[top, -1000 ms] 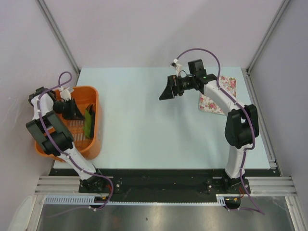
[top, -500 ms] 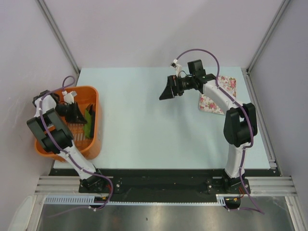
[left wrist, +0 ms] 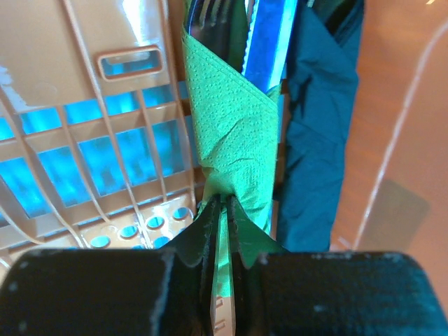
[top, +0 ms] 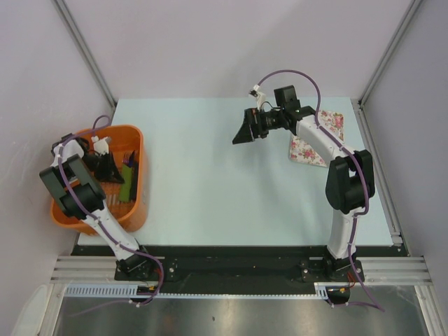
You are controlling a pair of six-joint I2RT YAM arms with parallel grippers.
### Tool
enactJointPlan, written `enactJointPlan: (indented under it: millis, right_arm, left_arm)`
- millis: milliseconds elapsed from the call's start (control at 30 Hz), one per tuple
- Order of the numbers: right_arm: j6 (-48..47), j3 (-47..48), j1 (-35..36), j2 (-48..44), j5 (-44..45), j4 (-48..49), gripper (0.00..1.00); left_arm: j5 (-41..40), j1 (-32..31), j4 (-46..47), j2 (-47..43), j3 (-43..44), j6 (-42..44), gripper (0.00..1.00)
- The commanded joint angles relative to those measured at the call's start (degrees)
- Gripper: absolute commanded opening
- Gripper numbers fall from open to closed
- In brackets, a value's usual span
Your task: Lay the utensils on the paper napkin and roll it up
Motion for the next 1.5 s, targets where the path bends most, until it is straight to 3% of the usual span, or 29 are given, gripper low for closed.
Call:
enactJointPlan:
  millis: [0,267,500,933,1133,1167,1233,1267,1367,1467]
  right_arm:
    - [-0.23,3.10,-0.19,0.34,-0.41,0.13,1.00]
    - [-0.67,2.92,-0.19,0.08,-0.06,-0.22,1.00]
    - [-0.58,2.75,0.25,-0.01,-0.24,0.04,1.00]
    - [-0.23,1.78,0.34,-1.86,0.38,1.01,1.00]
    - [-0.49,1.08,-0.89,-5.28,2.39,0.83,1.00]
    - [-0.67,0.56,-1.15,-5.81,2.92,0.66,1.00]
    - [-0.93,-0.06,-2.21,-8.09,4.24,0.57,1.00]
    - [-1.28,-0.41,-3.26,-9.05,4.59,0.57,1.00]
    - [-2.69,-1.82,-5.80,-13.10,6.70,-0.04,1.00]
    - [-2.78,-4.71,-8.00,-17.93,8.72,-0.49,1.00]
  left_arm:
    - [-0.04,-0.23,1.77,1.51,-0.93,-1.35,0.11]
    - [1.99,-0.32,1.07,-0.42,-0.93,-1.87,0.15]
    - [3.92,-0.32,1.24,-5.08,-1.90,-3.02,0.29]
    - [5.59,-0.40,0.72,-11.94,3.19,-5.47,0.36]
    - [8.31,-3.91,0.28,-17.74,9.16,-7.76,0.53]
    - [8.66,-4.62,-0.51,-18.18,10.39,-8.03,0.69]
    - [9.28,-6.90,-1.39,-19.41,14.07,-8.90,0.73]
    - [9.98,-7.61,-1.66,-19.85,15.31,-9.26,0.84]
    - [8.85,-11.12,-1.84,-22.13,19.36,-10.84,1.00]
    - [5.70,-16.04,-1.57,-24.24,21.39,-12.85,1.00]
